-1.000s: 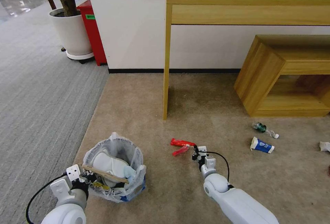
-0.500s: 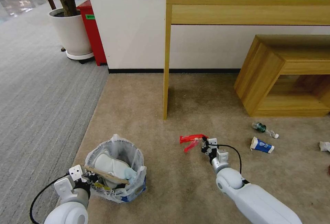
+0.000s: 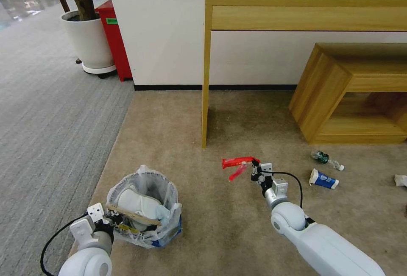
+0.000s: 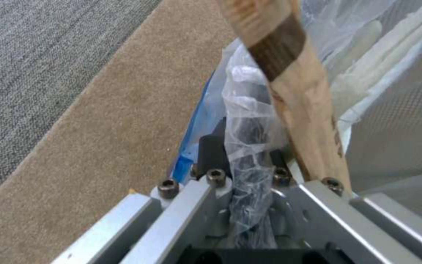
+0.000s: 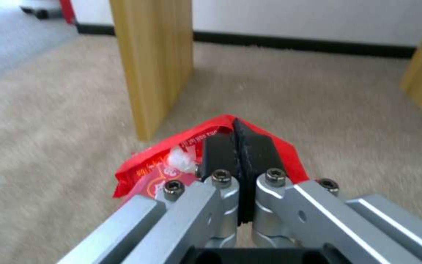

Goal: Pick up the trash bin and place the garbage on the floor into it.

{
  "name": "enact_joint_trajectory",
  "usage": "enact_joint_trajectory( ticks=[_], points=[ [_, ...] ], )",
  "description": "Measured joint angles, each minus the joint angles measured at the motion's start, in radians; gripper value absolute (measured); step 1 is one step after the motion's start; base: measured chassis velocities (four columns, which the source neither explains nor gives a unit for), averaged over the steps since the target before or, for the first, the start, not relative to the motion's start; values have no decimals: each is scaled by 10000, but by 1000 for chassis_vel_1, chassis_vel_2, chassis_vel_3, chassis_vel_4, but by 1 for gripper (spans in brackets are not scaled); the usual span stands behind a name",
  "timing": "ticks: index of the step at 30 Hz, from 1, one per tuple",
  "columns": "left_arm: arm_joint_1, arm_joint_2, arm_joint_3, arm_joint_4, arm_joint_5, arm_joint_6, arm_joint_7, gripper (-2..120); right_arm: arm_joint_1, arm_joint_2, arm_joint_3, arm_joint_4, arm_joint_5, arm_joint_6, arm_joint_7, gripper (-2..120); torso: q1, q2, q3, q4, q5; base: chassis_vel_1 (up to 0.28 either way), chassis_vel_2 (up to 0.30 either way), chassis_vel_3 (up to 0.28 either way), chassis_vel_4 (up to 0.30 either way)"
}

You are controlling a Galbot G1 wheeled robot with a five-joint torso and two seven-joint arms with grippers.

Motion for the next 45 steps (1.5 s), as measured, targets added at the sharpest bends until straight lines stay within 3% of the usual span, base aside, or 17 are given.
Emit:
enact_joint_trajectory(
  ticks=[8,17,27,35,38,45],
  points=[
    [-67,4,58,99,37,-1,14,0,104,-549,-6,1096,83,-72,-183,0,-1,1,0,0,-2,0,0,0,0],
    [-109,-41,156,184,140,-7,45,0,332,-1118,7,2090,76,476,-1761,0,-1,0,0,0,-3,0,0,0,0],
    [-93,-79,279,237,297,-9,67,0,930,-1580,-80,2384,-98,1570,-5317,0,0,0,0,-1,-2,0,0,0,0],
    [-92,-121,396,286,425,-12,92,0,1420,-1909,-289,2531,-48,1908,-6733,0,-1,1,0,-1,-2,0,0,0,0],
    [-91,-155,459,319,496,-13,105,0,1833,-2039,-454,2556,86,2220,-7879,0,-1,1,0,0,-3,0,0,0,0],
    [-98,-219,581,357,602,-15,123,0,2302,-2062,-803,2571,49,2414,-8744,0,-1,1,1,-1,-3,0,0,0,0]
  ],
)
